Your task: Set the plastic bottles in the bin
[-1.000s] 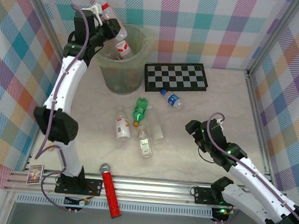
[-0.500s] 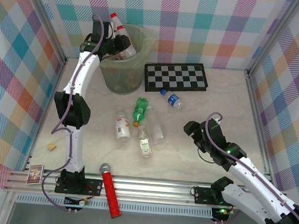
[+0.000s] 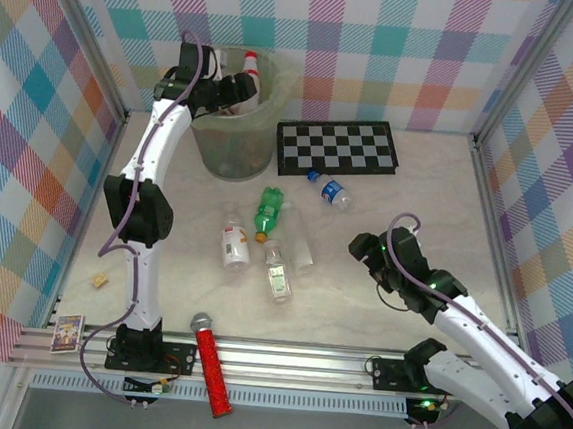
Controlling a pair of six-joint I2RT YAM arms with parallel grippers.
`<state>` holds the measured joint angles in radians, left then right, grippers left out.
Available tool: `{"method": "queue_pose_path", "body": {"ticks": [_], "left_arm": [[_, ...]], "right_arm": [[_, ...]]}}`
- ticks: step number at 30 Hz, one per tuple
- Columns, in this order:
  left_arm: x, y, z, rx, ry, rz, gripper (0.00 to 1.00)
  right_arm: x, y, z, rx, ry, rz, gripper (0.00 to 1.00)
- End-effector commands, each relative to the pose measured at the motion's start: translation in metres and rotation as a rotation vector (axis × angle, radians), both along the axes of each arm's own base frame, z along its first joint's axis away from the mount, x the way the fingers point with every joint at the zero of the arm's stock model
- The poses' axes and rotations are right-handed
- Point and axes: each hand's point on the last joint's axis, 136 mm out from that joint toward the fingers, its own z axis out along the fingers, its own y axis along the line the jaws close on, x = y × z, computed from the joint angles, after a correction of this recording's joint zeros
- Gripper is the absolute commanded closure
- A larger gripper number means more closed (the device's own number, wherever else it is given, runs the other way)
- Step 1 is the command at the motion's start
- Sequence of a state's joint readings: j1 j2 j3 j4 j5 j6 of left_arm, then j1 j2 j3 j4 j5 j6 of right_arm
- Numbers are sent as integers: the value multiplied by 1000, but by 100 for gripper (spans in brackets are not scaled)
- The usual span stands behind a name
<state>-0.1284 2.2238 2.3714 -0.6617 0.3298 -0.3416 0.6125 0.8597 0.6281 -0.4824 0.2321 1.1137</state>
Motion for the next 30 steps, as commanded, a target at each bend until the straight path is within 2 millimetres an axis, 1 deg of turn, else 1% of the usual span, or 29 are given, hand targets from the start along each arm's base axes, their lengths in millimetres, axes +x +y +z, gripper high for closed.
{"method": "queue_pose_path", "body": {"ticks": [1,5,7,13,16,19,22,25,28,30], "left_arm": [[-16,11,48,44,-96,8,21],[-18,8,51,34,-100,-7,24],[-17,3,49,22,-101,-19,27],[-13,-13,34,-5,-72,-53,31],[-10,-15,22,-7,-50,-52,31],[-11,-18,19,-19,-39,-70,31],[-15,-18,27,-14,-55,-78,31],[-21,-13,47,3,-98,-71,29],[-31,-8,69,17,-142,-67,23],[-40,-2,83,35,-171,-58,20]], "right_arm": [[8,9,12,29,-33,23,15],[10,13,11,33,-16,33,14],[10,15,11,36,-10,42,14],[9,15,14,24,2,48,13],[9,16,14,27,9,48,13],[10,17,14,29,13,45,13],[12,20,15,28,14,54,13],[16,27,16,11,24,97,13],[22,34,14,-22,41,134,12],[28,37,13,-27,55,124,12]]}}
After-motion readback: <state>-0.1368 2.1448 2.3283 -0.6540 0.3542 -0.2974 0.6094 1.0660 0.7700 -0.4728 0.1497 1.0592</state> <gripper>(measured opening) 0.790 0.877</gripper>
